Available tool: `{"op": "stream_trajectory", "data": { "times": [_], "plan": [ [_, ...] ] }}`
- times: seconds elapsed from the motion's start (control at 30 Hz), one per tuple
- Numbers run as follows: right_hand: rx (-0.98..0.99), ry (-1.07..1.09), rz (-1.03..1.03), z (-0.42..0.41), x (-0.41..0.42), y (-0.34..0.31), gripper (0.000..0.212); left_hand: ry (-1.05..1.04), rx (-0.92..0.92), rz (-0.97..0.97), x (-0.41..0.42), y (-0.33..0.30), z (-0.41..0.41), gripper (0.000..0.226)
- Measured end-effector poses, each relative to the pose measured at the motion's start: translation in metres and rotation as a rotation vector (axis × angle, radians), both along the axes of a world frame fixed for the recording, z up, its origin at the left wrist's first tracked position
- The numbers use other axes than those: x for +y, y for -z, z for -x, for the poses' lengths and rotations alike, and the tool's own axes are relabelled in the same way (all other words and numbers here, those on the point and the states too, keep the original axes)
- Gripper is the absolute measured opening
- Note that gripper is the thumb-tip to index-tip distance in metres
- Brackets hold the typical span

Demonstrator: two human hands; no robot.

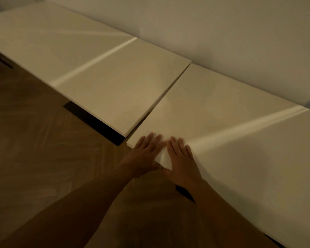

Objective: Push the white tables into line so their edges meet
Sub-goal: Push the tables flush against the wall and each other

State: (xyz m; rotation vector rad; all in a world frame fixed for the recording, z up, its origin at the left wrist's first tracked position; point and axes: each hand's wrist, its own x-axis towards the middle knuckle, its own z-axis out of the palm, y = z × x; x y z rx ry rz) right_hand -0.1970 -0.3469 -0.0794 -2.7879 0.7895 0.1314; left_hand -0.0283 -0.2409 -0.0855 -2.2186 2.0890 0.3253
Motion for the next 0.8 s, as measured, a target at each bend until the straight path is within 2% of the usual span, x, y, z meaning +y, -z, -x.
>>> {"op": "stream_trajectory", "data": {
  "times": [0.1,0.3,0.5,0.8],
  "plan": [
    [-0.007,-0.007,0.090,-0.005,-0.002,0.014,0.099,0.015,0.013,0.046,0.000,0.015,-0.008,0.090],
    [-0.060,0.000,0.141,-0.007,0.000,0.022,0.097,0.042,0.009,0.106,-0.001,0.027,-0.014,0.088],
    [-0.039,-0.019,0.160,-0.012,-0.006,0.025,0.097,0.067,0.025,0.168,-0.005,0.028,-0.023,0.086],
    [-0.042,0.012,0.157,-0.032,-0.012,0.026,0.101,0.071,0.060,0.150,-0.017,0.028,-0.046,0.090]
  ]
}}
